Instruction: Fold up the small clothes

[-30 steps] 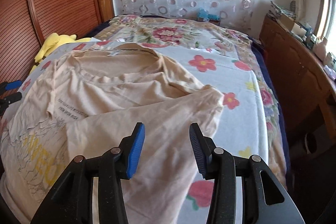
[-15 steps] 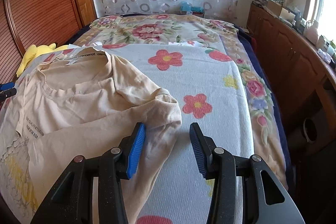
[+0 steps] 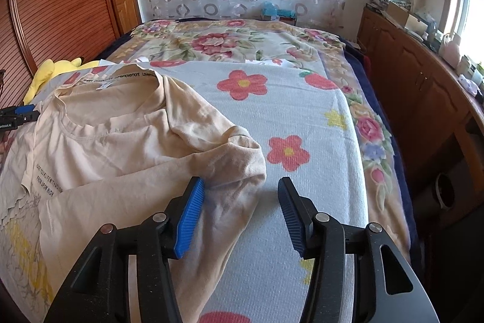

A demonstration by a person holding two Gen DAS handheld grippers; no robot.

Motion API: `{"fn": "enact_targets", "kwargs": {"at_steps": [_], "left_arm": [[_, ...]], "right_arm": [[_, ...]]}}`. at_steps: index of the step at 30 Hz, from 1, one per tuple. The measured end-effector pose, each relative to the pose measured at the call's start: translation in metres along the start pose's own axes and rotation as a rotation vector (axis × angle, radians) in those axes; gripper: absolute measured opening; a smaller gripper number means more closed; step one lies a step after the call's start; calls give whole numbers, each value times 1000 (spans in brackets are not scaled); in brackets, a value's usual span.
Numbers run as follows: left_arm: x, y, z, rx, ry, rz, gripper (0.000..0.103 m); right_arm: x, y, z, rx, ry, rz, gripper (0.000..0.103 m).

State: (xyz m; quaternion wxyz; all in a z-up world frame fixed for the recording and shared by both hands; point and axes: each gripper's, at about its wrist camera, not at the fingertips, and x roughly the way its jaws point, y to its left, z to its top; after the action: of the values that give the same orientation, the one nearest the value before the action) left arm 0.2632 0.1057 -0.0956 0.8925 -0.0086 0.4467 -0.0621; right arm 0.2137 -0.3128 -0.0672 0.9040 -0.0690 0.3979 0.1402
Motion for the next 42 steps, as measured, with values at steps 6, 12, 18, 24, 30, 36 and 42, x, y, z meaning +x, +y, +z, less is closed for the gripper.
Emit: {"fn": "enact_targets", "kwargs": {"at_steps": [6,12,18,24,30,36,42], "left_arm": [[-3,2,1,-4,-8,-44,52],[-4,6,1,-22,-10,-56,45],[-2,1,3,-12,-5,-42,23],[-10,3,11,22,-42,51,7],[-15,12,22,14,-91,87,7],[-48,-1,26,20,-177,45,7],[-95,-16,8,39,-248,-6,6]], "right_arm": [[3,-2,5,-1,2,6,53],[12,0,17,-29,15,35,41],[18,2,25,-46,11,72,8],[5,-9,28,-16,-74,-14,6],[8,-12,31,-13,-70,-20,6],[0,-3,37,-14,-102,5,6],[-42,10,28,-29,-183,47,6]]}}
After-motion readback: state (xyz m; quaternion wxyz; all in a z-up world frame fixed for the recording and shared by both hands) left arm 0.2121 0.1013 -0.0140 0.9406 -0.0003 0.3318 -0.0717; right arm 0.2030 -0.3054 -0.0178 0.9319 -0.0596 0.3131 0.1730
